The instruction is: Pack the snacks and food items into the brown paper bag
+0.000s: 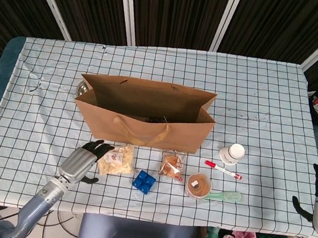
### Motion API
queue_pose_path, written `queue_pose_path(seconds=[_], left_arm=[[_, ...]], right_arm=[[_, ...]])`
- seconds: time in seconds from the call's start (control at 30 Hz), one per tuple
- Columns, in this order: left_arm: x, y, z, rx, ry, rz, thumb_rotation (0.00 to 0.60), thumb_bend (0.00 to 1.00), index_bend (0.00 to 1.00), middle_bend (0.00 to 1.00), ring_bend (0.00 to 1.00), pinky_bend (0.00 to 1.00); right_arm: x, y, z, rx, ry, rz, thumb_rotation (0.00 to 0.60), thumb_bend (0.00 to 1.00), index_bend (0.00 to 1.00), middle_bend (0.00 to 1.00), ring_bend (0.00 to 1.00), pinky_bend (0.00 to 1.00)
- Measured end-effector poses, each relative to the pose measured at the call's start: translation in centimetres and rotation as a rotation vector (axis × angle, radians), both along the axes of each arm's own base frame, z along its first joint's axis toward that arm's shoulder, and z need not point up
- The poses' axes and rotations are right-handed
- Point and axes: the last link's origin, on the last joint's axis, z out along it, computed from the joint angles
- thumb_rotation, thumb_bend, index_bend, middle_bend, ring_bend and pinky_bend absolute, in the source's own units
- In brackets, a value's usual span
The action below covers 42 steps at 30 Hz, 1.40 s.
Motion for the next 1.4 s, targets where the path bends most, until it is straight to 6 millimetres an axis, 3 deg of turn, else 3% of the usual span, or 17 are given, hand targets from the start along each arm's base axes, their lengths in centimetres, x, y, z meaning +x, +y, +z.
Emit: queue_pose_path(seconds=[0.2, 0.83, 0.97, 1.2, 1.4], left_arm=[[1.4, 0.8, -1.7, 0.003, 0.022, -0.015, 0.6, 0.11, 0.12, 0.14, 0.07, 0.19], [2.1, 2.5, -4.7, -0.02, 0.106, -0.006, 0.6, 0.11, 0.12, 0.15, 0.08, 0.19], [2.1, 2.7, -5.1, -0.003, 0.125, -0.024, 0.6, 0.13, 0.14, 0.19, 0.14, 0.24], [2.1, 2.6, -5.5, 0.037, 0.153, -0.055, 0.6, 0.25, 0.21, 0.33, 0.3, 0.41], [2.2, 2.6, -5.4, 0.067, 0.135, -0.066, 0.6, 0.33, 0.27, 0.41, 0.34, 0.45]], right_arm=[[0.0, 0.0, 0.1, -0.001, -0.002, 0.001, 0.6, 0.22, 0.01, 0.07, 0.18, 0.22], [-0.1, 0.0, 0.2, -0.003, -0.005, 0.005, 0.6, 0.22, 0.01, 0.08, 0.18, 0.22], [-0.1, 0.0, 0.3, -0.006, -0.007, 0.005, 0.6, 0.22, 0.01, 0.08, 0.18, 0.22], [0.0, 0.0, 0.3, -0.004, -0.011, 0.011, 0.6, 0.22, 0.01, 0.08, 0.18, 0.22], [0.0, 0.0, 0.5, -0.009, -0.014, 0.013, 0.6, 0.22, 0.01, 0.08, 0.18, 0.22]])
